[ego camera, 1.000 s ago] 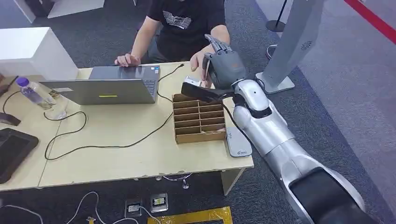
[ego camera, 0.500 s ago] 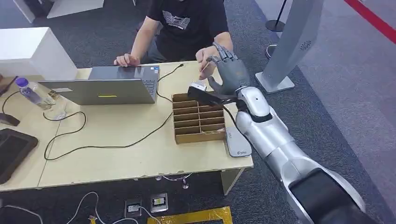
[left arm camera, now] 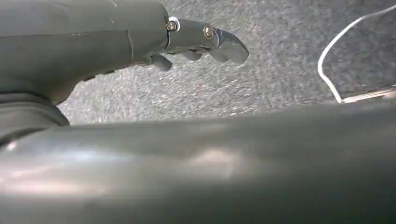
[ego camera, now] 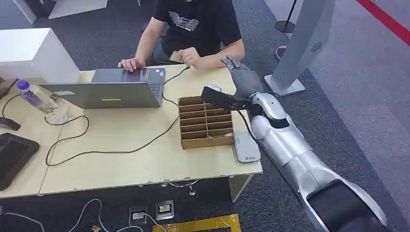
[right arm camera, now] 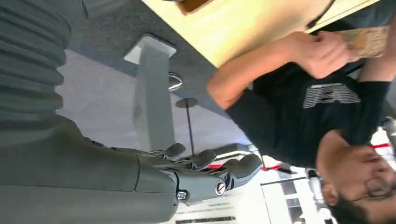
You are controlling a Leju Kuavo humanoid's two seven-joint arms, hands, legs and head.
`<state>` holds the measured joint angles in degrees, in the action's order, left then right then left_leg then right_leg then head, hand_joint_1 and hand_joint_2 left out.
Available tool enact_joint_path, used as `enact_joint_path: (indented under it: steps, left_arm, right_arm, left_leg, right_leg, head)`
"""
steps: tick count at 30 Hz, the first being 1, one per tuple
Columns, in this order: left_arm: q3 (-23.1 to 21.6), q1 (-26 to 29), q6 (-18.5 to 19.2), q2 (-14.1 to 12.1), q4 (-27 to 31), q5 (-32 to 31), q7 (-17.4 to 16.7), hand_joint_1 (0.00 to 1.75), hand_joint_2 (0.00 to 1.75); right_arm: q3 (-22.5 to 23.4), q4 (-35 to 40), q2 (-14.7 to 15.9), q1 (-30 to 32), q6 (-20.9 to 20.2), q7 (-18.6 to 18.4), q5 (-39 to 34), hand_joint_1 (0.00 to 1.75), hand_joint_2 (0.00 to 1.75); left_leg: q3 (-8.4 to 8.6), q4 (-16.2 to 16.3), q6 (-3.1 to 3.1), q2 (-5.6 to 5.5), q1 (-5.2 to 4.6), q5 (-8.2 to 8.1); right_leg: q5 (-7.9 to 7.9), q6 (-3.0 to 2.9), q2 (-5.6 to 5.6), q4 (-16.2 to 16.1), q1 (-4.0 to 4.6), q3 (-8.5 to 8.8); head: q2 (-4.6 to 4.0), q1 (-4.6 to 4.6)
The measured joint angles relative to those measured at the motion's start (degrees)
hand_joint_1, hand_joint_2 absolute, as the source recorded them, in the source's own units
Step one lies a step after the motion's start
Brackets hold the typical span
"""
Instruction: Pass the card to the sensor for recognition and then transmit it.
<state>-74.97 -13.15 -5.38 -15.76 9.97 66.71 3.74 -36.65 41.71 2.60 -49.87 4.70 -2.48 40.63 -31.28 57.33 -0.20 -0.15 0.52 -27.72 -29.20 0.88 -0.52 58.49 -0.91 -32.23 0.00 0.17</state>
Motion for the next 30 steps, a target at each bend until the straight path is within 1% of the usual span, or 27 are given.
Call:
enact_joint_path:
  steps: [3, 5, 9, 11, 16, 22, 25, 30]
  left_arm:
    - [0.0, 1.1, -0.2, 0.0, 0.0, 0.6, 0.2, 0.0, 0.0]
    - [0.0, 1.7, -0.4, -0.1, 0.0, 0.9, 0.4, 0.0, 0.0]
    - [0.0, 2.3, -0.8, -0.2, 0.0, 1.6, 0.6, 0.0, 0.0]
    - [0.0, 2.4, -0.9, -0.2, 0.0, 1.7, 0.7, 0.0, 0.0]
    - [0.0, 2.4, -0.9, -0.2, 0.0, 1.7, 0.7, 0.0, 0.0]
    - [0.0, 2.5, -1.1, -0.2, 0.0, 1.8, 0.7, 0.0, 0.0]
    - [0.1, 2.5, -1.5, -0.2, 0.0, 2.4, 0.6, 0.0, 0.0]
    - [0.2, 2.5, -2.2, -0.2, 0.0, 2.8, 0.4, 0.0, 0.0]
  right_arm:
    - [0.0, 6.1, 3.1, 3.1, -0.5, -3.1, 0.7, 0.0, 1.75]
    - [0.0, 9.4, 5.2, 5.1, -0.4, -4.3, 1.6, 0.0, 1.75]
    - [0.0, 15.9, 9.1, 9.9, 1.3, -5.8, 4.2, 0.0, 1.75]
    - [0.0, 18.0, 10.3, 11.2, 1.4, -5.8, 4.4, 0.0, 1.75]
    - [0.0, 22.0, 12.2, 12.6, 1.4, -5.9, 4.5, 0.0, 1.75]
    - [0.1, 24.9, 13.6, 14.0, 1.4, -6.4, 5.6, 0.0, 1.75]
    - [0.4, 26.6, 14.8, 17.6, 2.5, -7.4, 6.5, 0.0, 1.75]
    - [0.6, 29.1, 15.7, 24.1, 6.6, -8.7, 8.6, 0.0, 1.75]
  left_leg:
    - [-0.02, 0.0, 0.0, 0.0, -0.01, -0.01]
    - [-0.02, 0.0, 0.0, 0.0, -0.01, -0.01]
    - [-0.02, 0.0, 0.0, 0.0, -0.01, -0.02]
    - [-0.02, 0.0, 0.0, 0.02, -0.01, -0.01]
    - [0.01, 0.0, -0.01, 0.03, 0.01, 0.0]
    - [0.02, 0.0, -0.01, 0.03, 0.01, 0.0]
    - [0.0, 0.0, 0.0, 0.0, 0.0, -0.01]
    - [-0.04, 0.0, 0.0, 0.0, 0.0, -0.03]
  right_leg:
    - [0.0, 0.0, -0.03, 0.0, 0.0, 0.0]
    - [0.0, 0.0, -0.01, 0.0, -0.01, -0.01]
    - [0.0, 0.0, -0.02, 0.0, -0.01, 0.0]
    - [0.01, -0.01, -0.01, 0.0, -0.01, 0.0]
    - [0.03, -0.03, 0.02, 0.0, 0.0, 0.0]
    - [0.02, -0.03, -0.01, 0.0, 0.0, 0.03]
    - [0.02, -0.03, -0.07, 0.0, 0.0, 0.05]
    - [0.02, -0.03, -0.05, -0.1, 0.0, 0.01]
  head:
    - [0.0, 0.0]
    - [0.0, 0.0]
    - [0.0, -0.02]
    - [0.0, 0.0]
    - [0.0, -0.02]
    - [0.0, -0.02]
    - [0.0, 0.0]
    - [0.0, -0.02]
